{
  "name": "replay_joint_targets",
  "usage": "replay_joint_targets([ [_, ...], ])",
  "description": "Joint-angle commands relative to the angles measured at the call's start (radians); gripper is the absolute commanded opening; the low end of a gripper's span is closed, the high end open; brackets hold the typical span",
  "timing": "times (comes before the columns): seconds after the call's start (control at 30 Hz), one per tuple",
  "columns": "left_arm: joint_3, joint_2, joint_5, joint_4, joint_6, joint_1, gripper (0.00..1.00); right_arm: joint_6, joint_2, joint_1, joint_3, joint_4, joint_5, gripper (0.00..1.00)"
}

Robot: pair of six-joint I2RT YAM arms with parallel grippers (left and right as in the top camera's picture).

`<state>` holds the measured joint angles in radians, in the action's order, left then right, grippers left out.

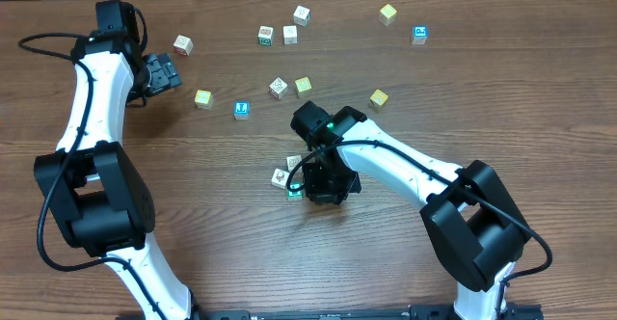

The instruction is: Form a circle

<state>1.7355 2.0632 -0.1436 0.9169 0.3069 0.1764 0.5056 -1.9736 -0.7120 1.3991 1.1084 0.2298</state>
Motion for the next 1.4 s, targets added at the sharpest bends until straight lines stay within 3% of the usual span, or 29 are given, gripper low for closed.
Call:
replay_joint_targets([
  [0.0,-0.006,-0.01,-0.005,-0.002,-0.008,-0.007,0.99,0.023,-0.002,0.003,0.014,-0.004,0.0,0.04],
  [0.47,-0.006,-0.01,-0.005,-0.002,-0.008,-0.007,1.0,0.054,-0.002,-0.045,0.014,-0.037,-0.007,0.04],
  [0.6,-0.006,-0.01,-0.005,-0.002,-0.008,-0.007,1.0,0.129,-0.002,-0.067,0.014,-0.041,-0.073,0.04],
  [1.37,-0.006,-0.01,-0.005,-0.002,-0.008,-0.007,0.99,0.15,-0.014,-0.074,-0.014,-0.093,-0.079,0.04],
])
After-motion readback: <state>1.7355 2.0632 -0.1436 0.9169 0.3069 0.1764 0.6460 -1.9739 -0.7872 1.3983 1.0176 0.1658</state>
